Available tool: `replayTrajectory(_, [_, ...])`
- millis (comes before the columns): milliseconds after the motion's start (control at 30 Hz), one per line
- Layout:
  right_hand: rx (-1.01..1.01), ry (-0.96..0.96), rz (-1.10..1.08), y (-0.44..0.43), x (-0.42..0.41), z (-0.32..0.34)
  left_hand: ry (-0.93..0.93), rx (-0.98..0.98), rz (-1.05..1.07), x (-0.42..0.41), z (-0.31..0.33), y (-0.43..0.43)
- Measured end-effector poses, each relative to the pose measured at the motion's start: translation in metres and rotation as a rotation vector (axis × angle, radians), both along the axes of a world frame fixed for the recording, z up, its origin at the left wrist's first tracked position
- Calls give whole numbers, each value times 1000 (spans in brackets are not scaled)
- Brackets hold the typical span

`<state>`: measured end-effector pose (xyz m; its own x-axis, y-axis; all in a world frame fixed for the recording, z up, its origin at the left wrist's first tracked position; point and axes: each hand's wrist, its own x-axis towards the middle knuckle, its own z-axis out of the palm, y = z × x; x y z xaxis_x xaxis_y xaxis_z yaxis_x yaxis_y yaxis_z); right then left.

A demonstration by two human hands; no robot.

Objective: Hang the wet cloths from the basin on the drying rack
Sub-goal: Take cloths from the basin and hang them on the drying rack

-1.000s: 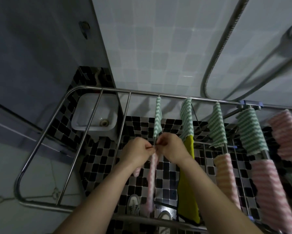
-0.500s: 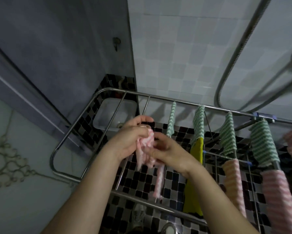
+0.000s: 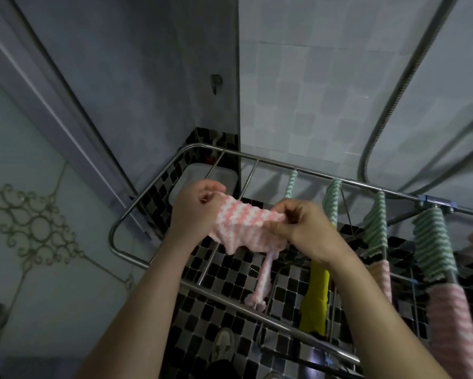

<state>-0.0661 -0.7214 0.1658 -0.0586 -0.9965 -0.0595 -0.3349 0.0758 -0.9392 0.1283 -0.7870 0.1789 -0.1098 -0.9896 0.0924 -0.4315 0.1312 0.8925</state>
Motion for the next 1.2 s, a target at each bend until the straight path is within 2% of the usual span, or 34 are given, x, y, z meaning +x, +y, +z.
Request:
replayTrajectory(100, [20,210,99,0,9,8,18,-86,47,9,0,6])
replayTrajectory(167, [36,259,139,2,13,12,25,-119,38,19,3,9])
replayTrajectory(233, [57,169,205,5,15,20,-2,-140,16,32,9,11])
replayTrajectory(367, [188,-152,367,6,20,25,-6,-101,-27,63,19,13])
replayTrajectory(400, [243,-188,366,2,24,19,-17,-106,-12,68,17,10])
replayTrajectory(467, [345,-177,291,-9,33,-1,-157,-83,3,73,1,-4])
replayTrajectory(533, [418,10,181,-25,45,-30,-323,61,-55,75,-30,-23])
replayTrajectory(600, [428,312,132,-36,55,-54,-340,208,-133,73,-69,-33])
replayTrajectory(667, [436,477,79,-47,67,-68,-308,273,-117,76,-99,-38])
replayTrajectory(767, [419,597,-9,-54,72,-80,-245,232,-61,76,-114,-45])
replayTrajectory(1000, [398,780,-159,-73,83,-111,-244,237,-108,60,-123,-71])
replayTrajectory(1200, [417,808,-178,-74,90,-115,-220,276,-67,52,-132,-70])
